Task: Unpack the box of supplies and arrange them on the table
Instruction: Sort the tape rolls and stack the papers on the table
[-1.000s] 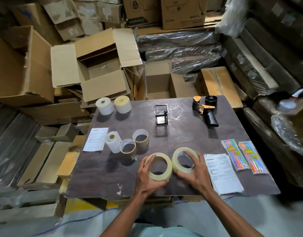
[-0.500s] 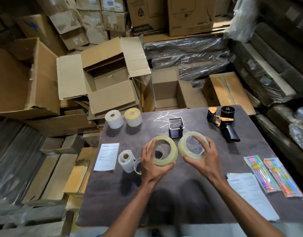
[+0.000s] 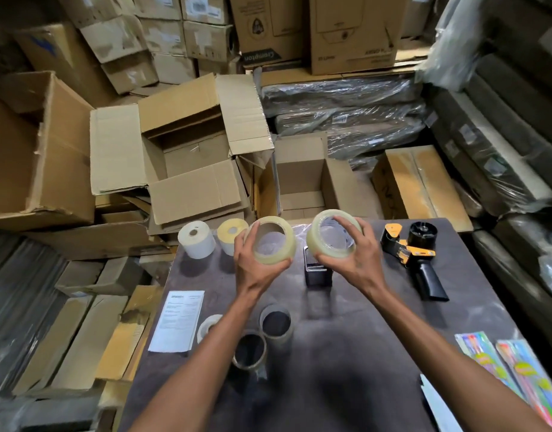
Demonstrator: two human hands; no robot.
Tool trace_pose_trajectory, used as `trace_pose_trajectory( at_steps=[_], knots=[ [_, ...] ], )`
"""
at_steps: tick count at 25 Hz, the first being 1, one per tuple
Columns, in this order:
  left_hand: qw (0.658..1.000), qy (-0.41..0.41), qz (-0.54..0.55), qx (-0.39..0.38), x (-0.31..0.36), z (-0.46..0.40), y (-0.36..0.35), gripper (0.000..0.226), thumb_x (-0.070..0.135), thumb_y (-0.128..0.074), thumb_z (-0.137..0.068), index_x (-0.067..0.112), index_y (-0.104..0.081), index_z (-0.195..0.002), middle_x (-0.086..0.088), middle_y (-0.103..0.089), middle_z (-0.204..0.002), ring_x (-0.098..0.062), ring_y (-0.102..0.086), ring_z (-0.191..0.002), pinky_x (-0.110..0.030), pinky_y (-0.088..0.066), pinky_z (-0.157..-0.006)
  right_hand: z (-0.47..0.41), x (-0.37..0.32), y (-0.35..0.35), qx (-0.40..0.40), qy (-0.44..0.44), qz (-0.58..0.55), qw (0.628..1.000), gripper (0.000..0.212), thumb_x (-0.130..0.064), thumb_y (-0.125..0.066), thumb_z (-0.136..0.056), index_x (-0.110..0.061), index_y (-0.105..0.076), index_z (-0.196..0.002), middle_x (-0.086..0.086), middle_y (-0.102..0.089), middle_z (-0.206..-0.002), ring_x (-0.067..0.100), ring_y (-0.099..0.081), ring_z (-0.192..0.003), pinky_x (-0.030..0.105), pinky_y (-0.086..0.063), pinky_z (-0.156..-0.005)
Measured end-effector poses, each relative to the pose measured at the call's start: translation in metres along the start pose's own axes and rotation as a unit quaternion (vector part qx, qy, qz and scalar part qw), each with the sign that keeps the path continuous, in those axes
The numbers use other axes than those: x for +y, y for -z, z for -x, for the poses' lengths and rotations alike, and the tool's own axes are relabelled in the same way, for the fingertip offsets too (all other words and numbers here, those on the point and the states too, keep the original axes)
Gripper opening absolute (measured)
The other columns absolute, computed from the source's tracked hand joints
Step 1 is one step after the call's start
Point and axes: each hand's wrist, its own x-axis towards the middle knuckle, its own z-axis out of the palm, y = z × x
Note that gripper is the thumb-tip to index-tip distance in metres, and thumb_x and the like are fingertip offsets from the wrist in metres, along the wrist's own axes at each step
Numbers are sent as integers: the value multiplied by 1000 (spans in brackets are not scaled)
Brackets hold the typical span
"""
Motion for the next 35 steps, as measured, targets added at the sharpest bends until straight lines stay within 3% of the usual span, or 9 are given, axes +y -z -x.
trace_pose_trajectory(
  at_steps=[3,6,13,23,31,35],
  knots=[
    [999,40,-20,4,-10,-32,-21,110,50,-91,-51,26,-45,-148,-6,-50,-131,-23,-48,-126,-33,-43,-106,-44,21,-15,-38,0,-2,999,84,-41,-91,-56,-36,-58,-134,-3,-48,-131,1,-47,-116,4,-34,-100],
    [995,88,-38,-20,-22,-52,-49,111,46,-93,-56,27,-40,-151,-6,-47,-135,-22,-45,-129,-29,-37,-106,-80,51,-30,-62,-13,3,998,83,-40,-92,-57,-37,-58,-133,-3,-47,-129,-3,-44,-110,-5,-29,-90],
    [986,153,-53,-22,-52,-67,-105,110,45,-92,-60,27,-36,-153,-8,-43,-140,-23,-41,-133,-36,-36,-110,-115,132,-52,-144,-44,37,988,86,-41,-93,-56,-31,-58,-134,-6,-41,-127,7,-46,-113,19,-38,-98],
    [980,178,-76,-48,-89,-77,-138,114,48,-93,-55,28,-35,-152,-5,-40,-140,-23,-41,-134,-37,-37,-110,-110,179,-71,-218,-27,46,974,90,-46,-90,-58,-28,-52,-138,-2,-42,-131,9,-47,-112,24,-42,-98],
    [981,180,-57,-32,-95,-74,-153,111,35,-96,-52,29,-41,-149,-1,-41,-137,-19,-44,-129,-22,-36,-103,-99,183,-76,-205,-11,16,979,91,-53,-86,-60,-26,-51,-140,0,-43,-136,3,-44,-118,8,-30,-101],
    [983,171,-60,-30,-96,-73,-155,112,35,-97,-51,28,-42,-148,-1,-42,-137,-18,-44,-128,-27,-40,-106,-93,186,-77,-206,-18,14,978,95,-57,-83,-60,-28,-47,-143,1,-40,-137,9,-46,-122,19,-35,-107]
  ],
)
